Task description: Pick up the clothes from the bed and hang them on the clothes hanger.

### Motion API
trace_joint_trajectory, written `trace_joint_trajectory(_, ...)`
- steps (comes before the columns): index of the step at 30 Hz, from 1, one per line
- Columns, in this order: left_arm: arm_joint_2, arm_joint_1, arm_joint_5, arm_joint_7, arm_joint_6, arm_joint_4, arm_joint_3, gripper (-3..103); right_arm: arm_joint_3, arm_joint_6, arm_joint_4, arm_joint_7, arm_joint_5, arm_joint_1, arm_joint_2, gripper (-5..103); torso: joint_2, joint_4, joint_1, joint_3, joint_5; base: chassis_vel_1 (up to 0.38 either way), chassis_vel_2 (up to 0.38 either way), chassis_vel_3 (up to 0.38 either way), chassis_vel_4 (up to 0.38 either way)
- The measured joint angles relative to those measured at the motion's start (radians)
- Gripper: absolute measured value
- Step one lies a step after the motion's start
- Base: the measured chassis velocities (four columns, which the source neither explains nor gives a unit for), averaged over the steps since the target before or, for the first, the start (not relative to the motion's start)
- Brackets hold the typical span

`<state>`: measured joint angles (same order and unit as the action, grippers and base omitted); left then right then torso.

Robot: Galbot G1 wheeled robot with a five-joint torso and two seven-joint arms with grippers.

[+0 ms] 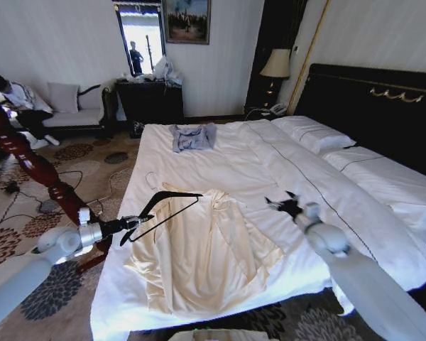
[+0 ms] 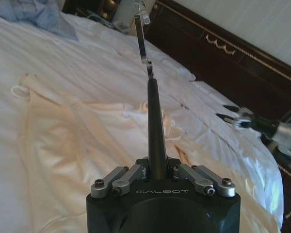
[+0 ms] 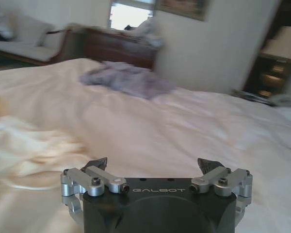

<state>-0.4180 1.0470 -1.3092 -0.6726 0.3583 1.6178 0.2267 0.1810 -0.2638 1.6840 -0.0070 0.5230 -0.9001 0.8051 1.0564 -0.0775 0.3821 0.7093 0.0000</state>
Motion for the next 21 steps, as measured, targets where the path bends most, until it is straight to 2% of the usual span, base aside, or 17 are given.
trace_joint_trajectory(2, 0.001, -0.013, 0.013, -0.015, -0.006, -0.020, -0.012, 18, -0.108, 0.037, -0.063, -0.020, -0.057, 0.090, 0.023, 100, 0.000, -0.0001, 0.000, 0.000, -0.0002, 0.000, 0.000, 0.000, 0.000)
trace_joint_trajectory(4, -0.001, -0.015, 0.014, -0.017, -0.006, -0.023, -0.012, 18, -0.140, 0.054, -0.089, -0.026, -0.085, 0.120, 0.033, 100, 0.000, 0.0000, 0.000, 0.000, 0.0001, 0.000, 0.000, 0.000, 0.000)
trace_joint_trajectory(8, -0.003, -0.016, 0.018, -0.028, -0.010, -0.027, -0.007, 18, -0.289, 0.152, -0.234, -0.062, -0.295, 0.268, 0.080, 100, 0.000, -0.0001, 0.000, 0.000, -0.0002, 0.000, 0.000, 0.000, 0.000)
trace_joint_trajectory(9, -0.003, -0.016, 0.018, -0.028, -0.010, -0.027, -0.007, 18, -0.289, 0.152, -0.234, -0.062, -0.295, 0.268, 0.080, 100, 0.000, -0.0001, 0.000, 0.000, -0.0002, 0.000, 0.000, 0.000, 0.000)
trace_joint_trajectory(12, 0.004, -0.003, 0.019, -0.031, -0.011, -0.026, 0.010, 18, -0.346, 0.217, -0.298, -0.094, -0.409, 0.317, 0.092, 100, 0.000, 0.0001, 0.000, 0.000, -0.0002, 0.000, 0.000, 0.000, 0.000)
trace_joint_trajectory(14, 0.010, 0.013, 0.018, -0.032, -0.011, -0.019, 0.031, 18, -0.375, 0.260, -0.327, -0.114, -0.469, 0.331, 0.094, 100, 0.000, -0.0006, 0.000, 0.000, -0.0001, 0.000, 0.000, 0.000, 0.000)
trace_joint_trajectory(21, 0.021, 0.045, 0.026, -0.036, -0.014, -0.012, 0.060, 18, -0.412, 0.323, -0.392, -0.128, -0.545, 0.358, 0.117, 100, 0.000, -0.0002, 0.000, 0.000, -0.0001, 0.000, 0.000, 0.000, 0.000)
